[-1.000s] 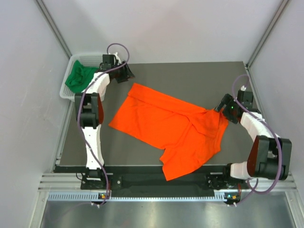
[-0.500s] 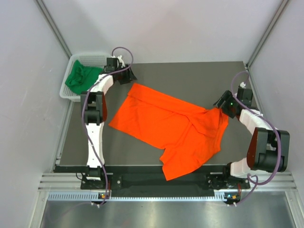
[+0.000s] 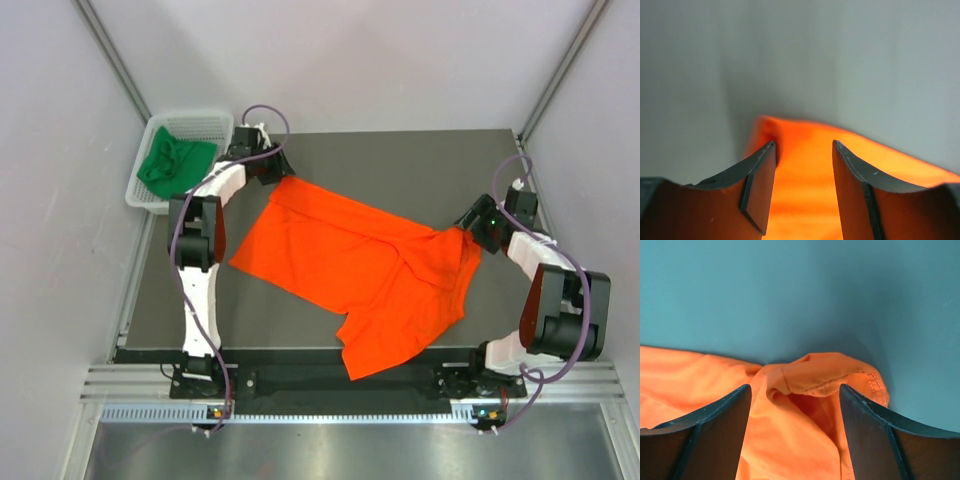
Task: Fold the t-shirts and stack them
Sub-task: Fold the tshirt
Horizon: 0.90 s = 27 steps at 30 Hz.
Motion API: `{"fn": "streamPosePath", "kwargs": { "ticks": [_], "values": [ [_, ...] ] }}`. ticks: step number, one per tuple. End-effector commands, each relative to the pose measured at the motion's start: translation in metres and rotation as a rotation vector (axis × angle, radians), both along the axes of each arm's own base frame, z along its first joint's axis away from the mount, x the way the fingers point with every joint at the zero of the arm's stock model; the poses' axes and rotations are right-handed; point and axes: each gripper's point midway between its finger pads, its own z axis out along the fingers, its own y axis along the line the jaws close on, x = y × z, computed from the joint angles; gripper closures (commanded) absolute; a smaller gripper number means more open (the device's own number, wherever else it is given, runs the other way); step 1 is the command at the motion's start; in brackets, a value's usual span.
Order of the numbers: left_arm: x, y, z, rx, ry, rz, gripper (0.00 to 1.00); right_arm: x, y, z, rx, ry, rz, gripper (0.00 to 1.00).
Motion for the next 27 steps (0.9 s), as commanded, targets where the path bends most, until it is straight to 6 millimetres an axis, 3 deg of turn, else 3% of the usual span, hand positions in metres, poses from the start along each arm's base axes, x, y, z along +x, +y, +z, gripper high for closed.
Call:
{"fn": "streamPosePath", "kwargs": {
  "ticks": [1,2,3,5,6,8,9,11,12,15,21,27],
  "values": [
    [-0.020,-0.063,0.115,-0.066,-0.246,-0.041,0.47,0.002,-0.002,0.025,-0.024,-0.067,0.025,0.29],
    [-0.030,-0.077,0.119,-0.067,-0.256,-0.060,0.47,-0.001,-0.001,0.024,-0.021,-0.053,0.031,0.29],
    [-0.054,-0.109,0.125,-0.080,-0.262,-0.124,0.47,-0.003,0.000,0.027,-0.022,-0.057,0.038,0.29],
    [-0.083,-0.142,0.129,-0.104,-0.256,-0.207,0.48,-0.009,0.002,0.026,-0.024,-0.041,0.050,0.29],
    [-0.113,-0.173,0.128,-0.116,-0.248,-0.285,0.48,-0.011,0.003,0.026,-0.025,-0.039,0.056,0.30],
    [-0.147,-0.204,0.123,-0.114,-0.240,-0.374,0.48,-0.014,0.004,0.032,-0.026,-0.056,0.064,0.30],
    [-0.179,-0.228,0.114,-0.112,-0.221,-0.441,0.48,-0.015,0.005,0.034,-0.027,-0.062,0.066,0.30],
    [-0.205,-0.250,0.108,-0.132,-0.205,-0.478,0.45,-0.017,0.005,0.039,-0.033,-0.075,0.071,0.31],
    [-0.228,-0.263,0.096,-0.125,-0.189,-0.509,0.44,-0.017,0.005,0.039,-0.032,-0.077,0.074,0.31],
    [-0.257,-0.287,0.085,-0.156,-0.182,-0.520,0.43,-0.021,0.007,0.038,-0.025,-0.078,0.084,0.31],
    [-0.291,-0.321,0.050,-0.202,-0.075,-0.541,0.43,-0.025,0.008,0.027,-0.014,-0.065,0.100,0.31],
    [-0.294,-0.339,0.027,-0.205,-0.006,-0.532,0.42,-0.023,0.007,0.024,-0.005,-0.065,0.105,0.31]
  ]
}}
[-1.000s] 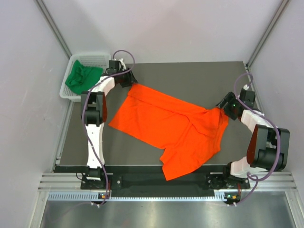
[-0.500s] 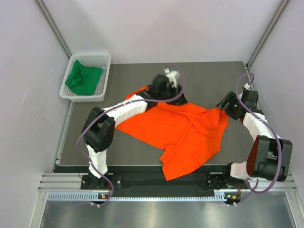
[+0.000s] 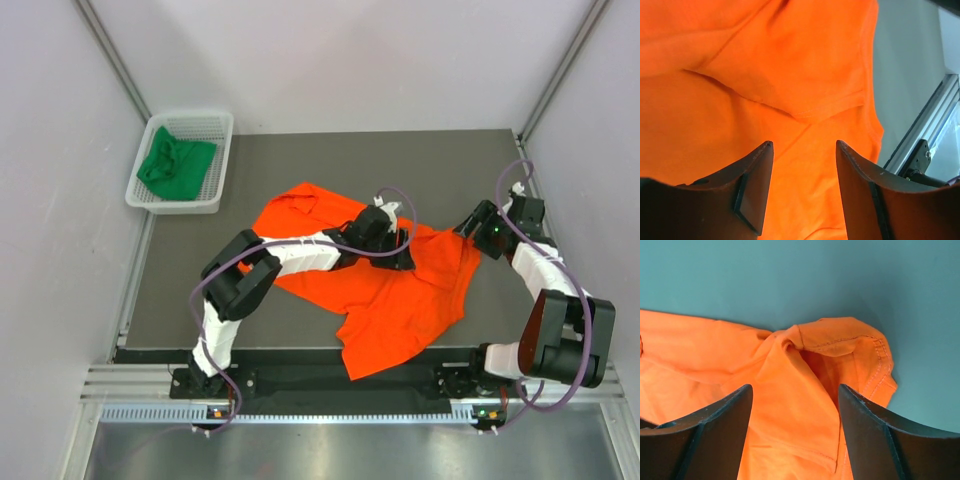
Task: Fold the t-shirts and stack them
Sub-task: Fold the tshirt
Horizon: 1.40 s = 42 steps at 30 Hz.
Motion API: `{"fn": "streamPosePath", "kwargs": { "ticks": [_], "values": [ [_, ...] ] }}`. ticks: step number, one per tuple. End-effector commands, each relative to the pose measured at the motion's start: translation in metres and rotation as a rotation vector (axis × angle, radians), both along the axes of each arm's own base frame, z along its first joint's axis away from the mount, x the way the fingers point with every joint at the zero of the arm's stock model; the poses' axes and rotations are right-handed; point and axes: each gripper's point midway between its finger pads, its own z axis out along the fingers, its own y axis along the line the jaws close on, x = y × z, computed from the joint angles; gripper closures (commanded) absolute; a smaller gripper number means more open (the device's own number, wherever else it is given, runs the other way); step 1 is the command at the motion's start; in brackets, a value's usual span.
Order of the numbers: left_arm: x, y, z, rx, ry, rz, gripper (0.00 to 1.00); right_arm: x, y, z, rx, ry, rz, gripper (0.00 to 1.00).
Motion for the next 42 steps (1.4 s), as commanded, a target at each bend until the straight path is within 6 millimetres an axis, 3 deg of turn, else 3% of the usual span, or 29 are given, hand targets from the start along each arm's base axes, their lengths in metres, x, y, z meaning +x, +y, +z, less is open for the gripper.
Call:
{"fn": "streamPosePath", "kwargs": {
  "ticks": [1,9,19,24,27,28,30,42],
  "values": [
    [0.010,-0.023,0.016,-0.085,-0.001,0.025,0.43,0.007,-0.005,0.005,-0.010,-0.043,0.012,0.31],
    [0.002,-0.038,-0.001,-0.106,0.072,0.000,0.42,0.013,-0.004,-0.006,0.020,-0.035,0.006,0.31],
    [0.002,-0.052,-0.005,-0.135,0.113,-0.022,0.47,0.019,-0.003,-0.012,0.045,-0.040,-0.009,0.32],
    [0.002,-0.059,-0.010,-0.149,0.143,-0.029,0.61,0.023,-0.004,-0.016,0.057,-0.038,-0.019,0.31],
    [0.002,-0.061,-0.011,-0.147,0.149,-0.033,0.77,0.026,-0.006,-0.019,0.058,-0.038,-0.030,0.31],
    [0.001,-0.061,-0.009,-0.144,0.148,-0.036,0.88,0.027,-0.008,-0.019,0.057,-0.042,-0.035,0.31],
    [0.003,-0.061,-0.006,-0.140,0.138,-0.040,1.00,0.031,-0.012,-0.020,0.060,-0.046,-0.046,0.31],
    [-0.010,-0.055,0.014,-0.134,0.186,-0.089,1.00,0.049,-0.035,-0.035,0.095,-0.069,-0.100,0.32]
  ]
}}
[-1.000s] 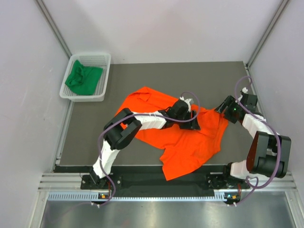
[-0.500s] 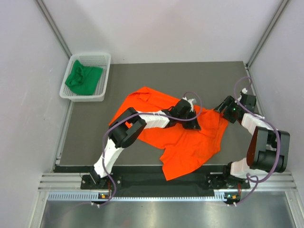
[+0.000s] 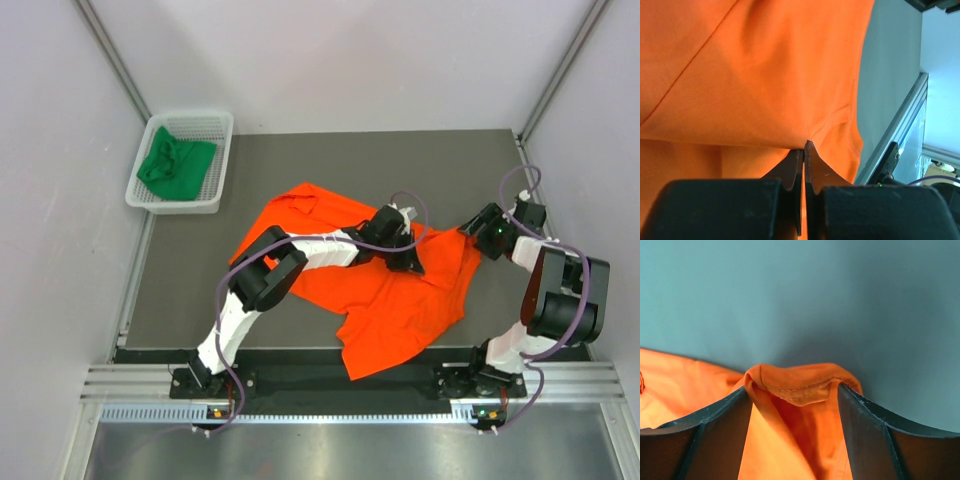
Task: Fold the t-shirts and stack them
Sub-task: Fold the tshirt
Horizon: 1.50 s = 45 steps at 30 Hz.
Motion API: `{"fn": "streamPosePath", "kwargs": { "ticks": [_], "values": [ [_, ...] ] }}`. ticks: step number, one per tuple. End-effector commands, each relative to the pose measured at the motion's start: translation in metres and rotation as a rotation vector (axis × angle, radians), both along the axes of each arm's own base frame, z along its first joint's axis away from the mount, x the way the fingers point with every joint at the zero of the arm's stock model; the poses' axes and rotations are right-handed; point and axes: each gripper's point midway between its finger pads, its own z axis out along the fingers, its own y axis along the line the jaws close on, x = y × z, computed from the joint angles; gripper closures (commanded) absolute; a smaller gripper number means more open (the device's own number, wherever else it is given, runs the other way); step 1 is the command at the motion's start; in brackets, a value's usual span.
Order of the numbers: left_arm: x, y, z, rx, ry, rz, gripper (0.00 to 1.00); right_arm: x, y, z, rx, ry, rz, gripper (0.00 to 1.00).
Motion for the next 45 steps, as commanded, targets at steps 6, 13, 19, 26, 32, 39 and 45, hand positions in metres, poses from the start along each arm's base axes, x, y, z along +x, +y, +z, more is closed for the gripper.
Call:
{"fn": "streamPosePath", "kwargs": {
  "ticks": [6,13,19,26,32,39,45],
  "values": [
    [-0.009,0.004,0.046,-0.073,-0.004,-0.039,1.00,0.020,-0.022,0.007,0.013,-0.077,-0.029,0.32],
    [-0.007,0.004,0.049,-0.096,0.008,-0.044,1.00,0.006,-0.007,0.029,0.041,-0.090,0.016,0.30],
    [-0.005,-0.001,0.048,-0.109,0.020,-0.052,1.00,-0.024,0.009,0.050,0.016,-0.097,0.064,0.29],
    [-0.005,-0.002,0.062,-0.134,0.010,-0.055,1.00,-0.032,0.019,0.032,0.035,-0.087,0.115,0.38],
    [-0.007,0.002,0.067,-0.139,0.006,-0.054,1.00,-0.024,0.026,0.019,0.048,-0.089,0.138,0.41],
    [-0.007,0.003,0.069,-0.146,0.011,-0.059,1.00,-0.029,0.035,0.001,0.050,-0.062,0.157,0.58],
    [-0.004,0.008,0.069,-0.142,0.016,-0.054,1.00,-0.044,0.035,0.008,0.041,-0.020,0.139,1.00]
  ]
}}
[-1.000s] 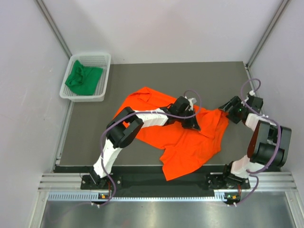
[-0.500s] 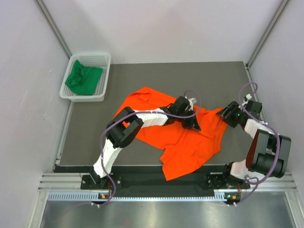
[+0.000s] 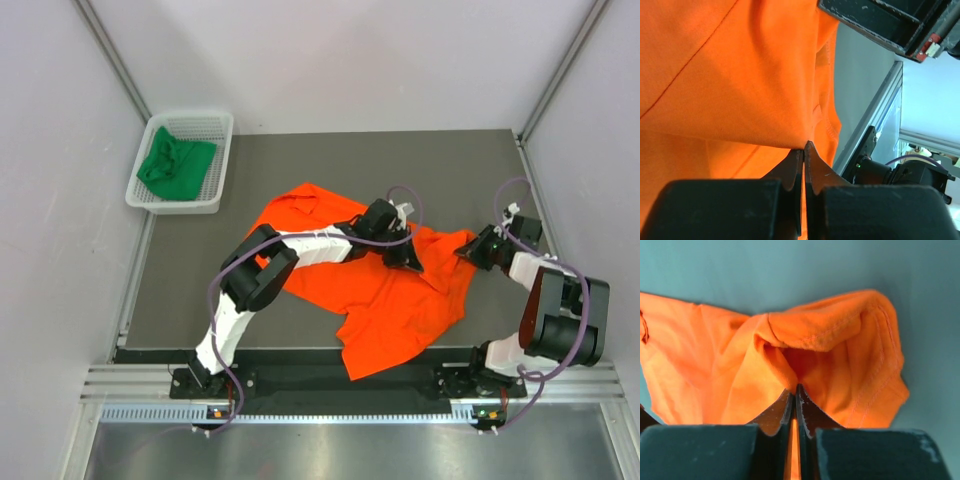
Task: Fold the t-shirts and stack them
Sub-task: Fold the tshirt
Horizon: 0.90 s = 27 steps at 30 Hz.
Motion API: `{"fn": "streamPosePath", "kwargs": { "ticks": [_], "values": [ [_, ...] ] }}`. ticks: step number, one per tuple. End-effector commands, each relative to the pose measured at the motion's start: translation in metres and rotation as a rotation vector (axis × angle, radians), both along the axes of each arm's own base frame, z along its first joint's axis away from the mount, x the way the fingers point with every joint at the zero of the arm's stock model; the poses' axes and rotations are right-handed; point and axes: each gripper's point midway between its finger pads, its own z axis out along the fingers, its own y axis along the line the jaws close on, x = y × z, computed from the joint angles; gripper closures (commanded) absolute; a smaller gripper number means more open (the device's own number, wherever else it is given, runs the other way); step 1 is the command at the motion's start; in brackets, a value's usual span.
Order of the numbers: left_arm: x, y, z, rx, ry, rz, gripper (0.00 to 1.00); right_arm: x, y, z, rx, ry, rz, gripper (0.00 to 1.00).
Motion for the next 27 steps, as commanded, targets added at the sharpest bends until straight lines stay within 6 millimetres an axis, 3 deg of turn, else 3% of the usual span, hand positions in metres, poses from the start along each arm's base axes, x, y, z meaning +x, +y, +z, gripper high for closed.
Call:
{"fn": "streamPosePath", "kwargs": {
  "ticks": [1,8,15,23,27],
  "values": [
    [0.005,-0.002,0.046,-0.092,-0.049,-0.010,1.00,-0.005,-0.002,0.015,-0.041,-0.020,-0.001,1.00],
    [0.002,0.005,0.042,-0.089,-0.018,-0.016,1.00,-0.026,-0.004,0.032,-0.070,0.018,-0.037,1.00],
    [0.003,0.015,0.039,-0.082,0.000,-0.014,1.00,-0.049,-0.001,0.010,-0.054,0.094,-0.073,1.00],
    [0.004,0.021,0.039,-0.085,0.013,-0.020,1.00,-0.054,0.000,-0.001,-0.046,0.119,-0.089,1.00],
    [-0.002,0.022,0.028,-0.071,0.050,-0.040,1.00,-0.049,-0.006,-0.002,-0.072,0.122,-0.093,1.00]
  ]
}}
